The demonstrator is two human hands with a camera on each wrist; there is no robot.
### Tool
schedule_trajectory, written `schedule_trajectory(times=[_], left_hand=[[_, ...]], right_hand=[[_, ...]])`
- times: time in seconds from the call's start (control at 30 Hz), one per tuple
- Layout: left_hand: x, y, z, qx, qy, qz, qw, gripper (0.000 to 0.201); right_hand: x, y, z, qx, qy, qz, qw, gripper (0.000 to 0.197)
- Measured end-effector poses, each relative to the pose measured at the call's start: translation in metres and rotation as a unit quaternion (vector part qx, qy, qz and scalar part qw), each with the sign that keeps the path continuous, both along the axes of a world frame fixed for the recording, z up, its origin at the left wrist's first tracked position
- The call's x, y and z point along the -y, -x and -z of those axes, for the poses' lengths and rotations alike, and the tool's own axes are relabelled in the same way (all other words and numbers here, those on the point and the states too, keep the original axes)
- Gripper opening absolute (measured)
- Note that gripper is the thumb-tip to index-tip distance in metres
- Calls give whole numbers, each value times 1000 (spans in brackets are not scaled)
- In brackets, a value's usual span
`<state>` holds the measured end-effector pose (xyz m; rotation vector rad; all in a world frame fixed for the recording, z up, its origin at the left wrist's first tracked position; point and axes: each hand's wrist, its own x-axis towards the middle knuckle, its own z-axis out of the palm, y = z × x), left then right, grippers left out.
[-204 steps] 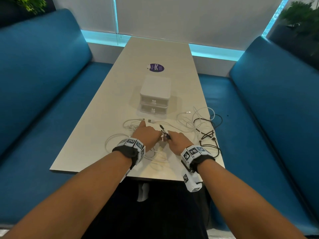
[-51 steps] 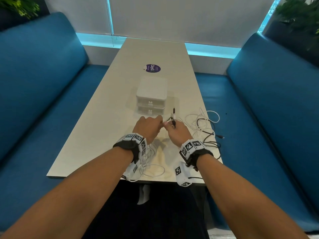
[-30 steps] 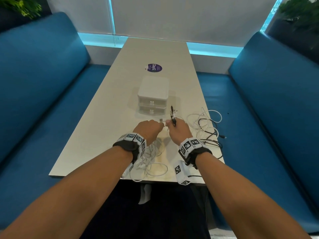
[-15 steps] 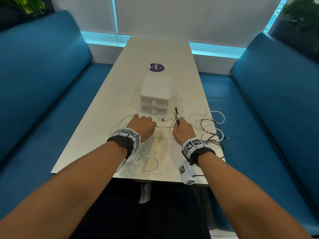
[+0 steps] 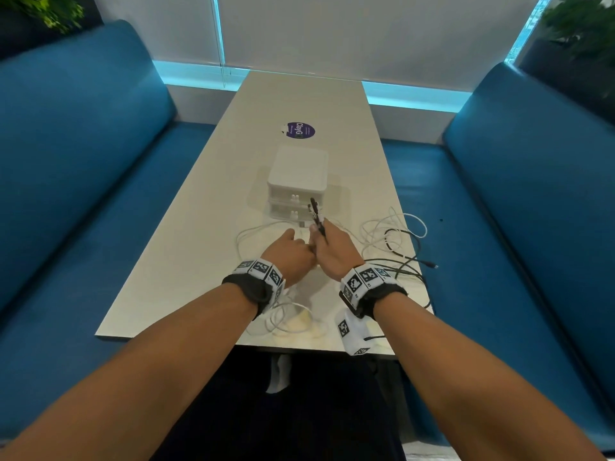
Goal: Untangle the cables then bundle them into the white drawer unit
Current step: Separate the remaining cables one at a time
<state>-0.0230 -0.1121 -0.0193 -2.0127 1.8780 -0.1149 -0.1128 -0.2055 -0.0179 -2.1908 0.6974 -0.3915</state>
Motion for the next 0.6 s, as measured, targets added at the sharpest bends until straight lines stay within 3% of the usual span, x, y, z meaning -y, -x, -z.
schedule_trajectory(times=[0.1, 0.2, 0.4, 0.6], left_hand=[[-3, 0, 3, -3, 5, -5, 1000, 26], [-8, -4, 8, -4, 6, -28, 1000, 23], [-17, -29, 8, -5, 24, -30, 999, 27], [-17, -32, 12, -21, 94, -15, 995, 20]], right_hand=[[1, -3, 4, 39, -72, 22, 996, 30], [-1, 0, 2, 28, -89, 20, 995, 31], [12, 19, 13, -123, 105, -46, 986, 24], [17, 19, 16, -173, 131, -18, 976, 25]])
